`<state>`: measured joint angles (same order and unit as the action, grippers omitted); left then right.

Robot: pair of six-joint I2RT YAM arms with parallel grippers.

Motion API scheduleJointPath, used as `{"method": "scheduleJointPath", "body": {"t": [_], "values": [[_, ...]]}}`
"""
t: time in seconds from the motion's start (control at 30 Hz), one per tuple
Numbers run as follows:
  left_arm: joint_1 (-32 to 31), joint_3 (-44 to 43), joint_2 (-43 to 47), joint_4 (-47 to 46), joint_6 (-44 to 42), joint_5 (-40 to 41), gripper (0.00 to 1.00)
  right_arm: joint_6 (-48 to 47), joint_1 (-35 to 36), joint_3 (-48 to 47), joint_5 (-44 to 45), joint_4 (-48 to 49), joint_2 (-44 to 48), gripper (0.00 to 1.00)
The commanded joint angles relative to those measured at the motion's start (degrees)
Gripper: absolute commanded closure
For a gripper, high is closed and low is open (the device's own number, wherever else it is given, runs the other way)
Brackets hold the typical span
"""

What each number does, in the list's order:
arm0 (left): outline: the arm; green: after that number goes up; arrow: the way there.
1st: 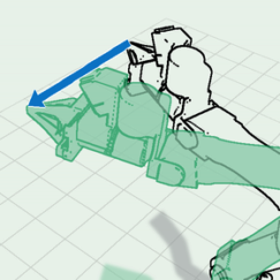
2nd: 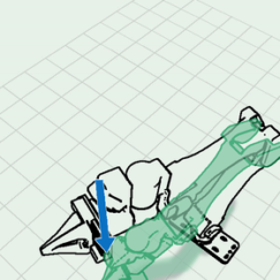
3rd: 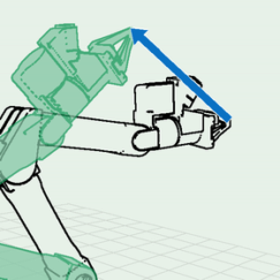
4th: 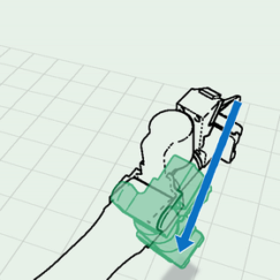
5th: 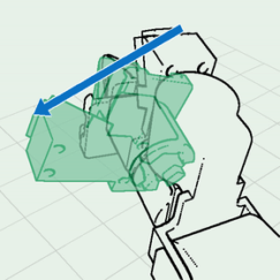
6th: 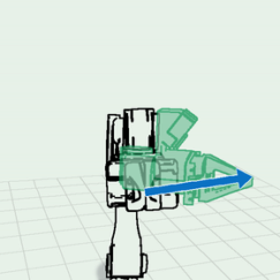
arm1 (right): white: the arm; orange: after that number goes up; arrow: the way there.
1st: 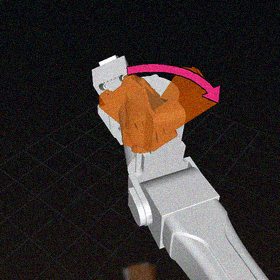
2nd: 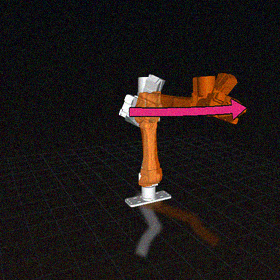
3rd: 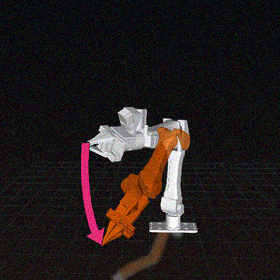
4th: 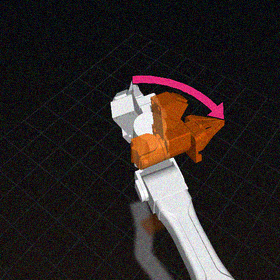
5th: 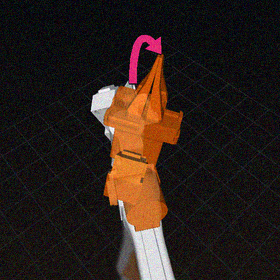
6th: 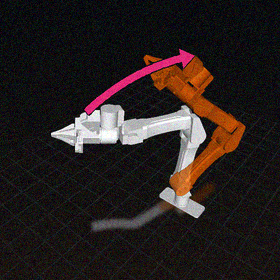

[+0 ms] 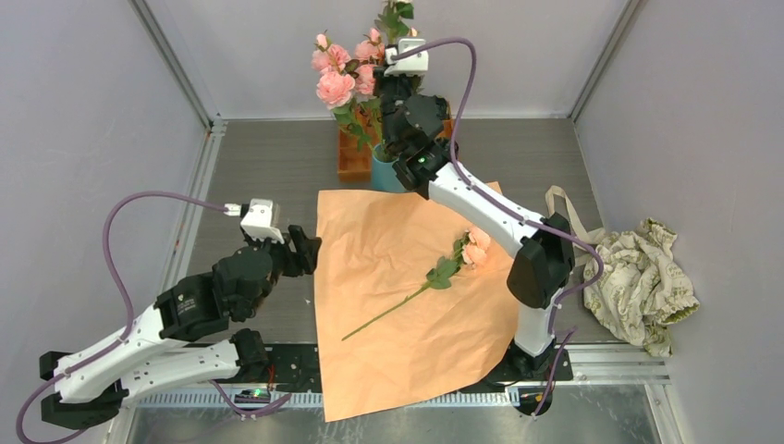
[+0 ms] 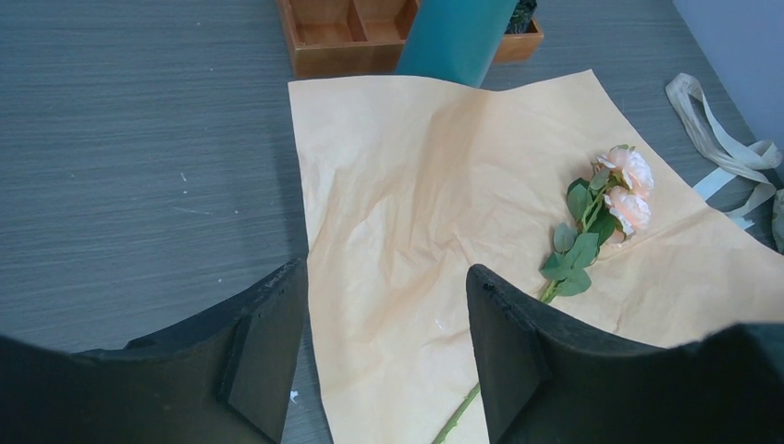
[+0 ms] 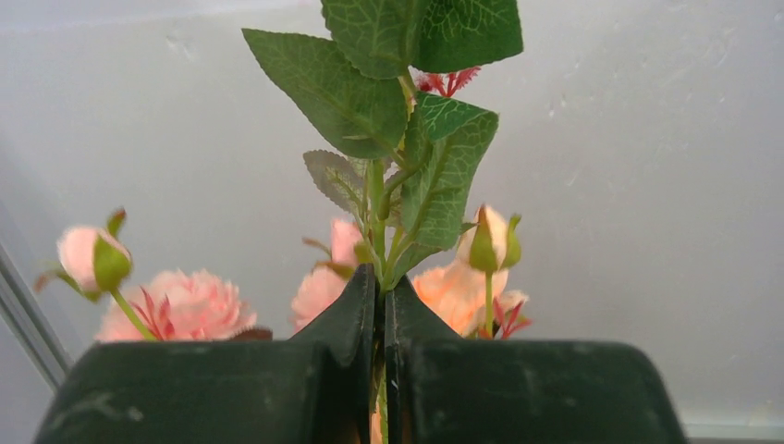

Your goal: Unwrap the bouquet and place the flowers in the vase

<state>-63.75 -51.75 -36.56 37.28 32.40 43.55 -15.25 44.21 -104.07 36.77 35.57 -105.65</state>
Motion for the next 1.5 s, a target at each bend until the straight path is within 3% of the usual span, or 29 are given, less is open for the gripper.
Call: {"method": "scheduleJointPath", "body": {"t": [0.0, 0.47, 0.87, 1.2, 1.47], "values": [[-0.18, -0.82, 1.27, -0.22, 1.34, 0.96, 0.36, -0.05, 0.32, 4.99, 0.41, 7.33, -0.94, 0.99], [-0.16, 0.11, -0.46, -1.31, 1.53, 0.39, 0.36, 3.29, 1.47, 19.22, 4.56, 10.34, 0.85, 0.98], [-0.16, 0.33, -1.24, -2.24, 1.82, -0.41, 0.36, 0.97, 5.84, 29.26, 6.67, 14.15, 7.91, 0.44], [-0.15, 0.88, -2.31, -3.34, 1.05, -1.91, 0.36, 2.22, 9.30, 37.24, 11.39, 13.14, 17.64, 0.26], [-0.23, -1.67, -11.79, -7.65, -4.89, -11.24, 0.34, 14.13, 9.68, 47.33, 13.09, 1.73, 39.59, 0.19]]}}
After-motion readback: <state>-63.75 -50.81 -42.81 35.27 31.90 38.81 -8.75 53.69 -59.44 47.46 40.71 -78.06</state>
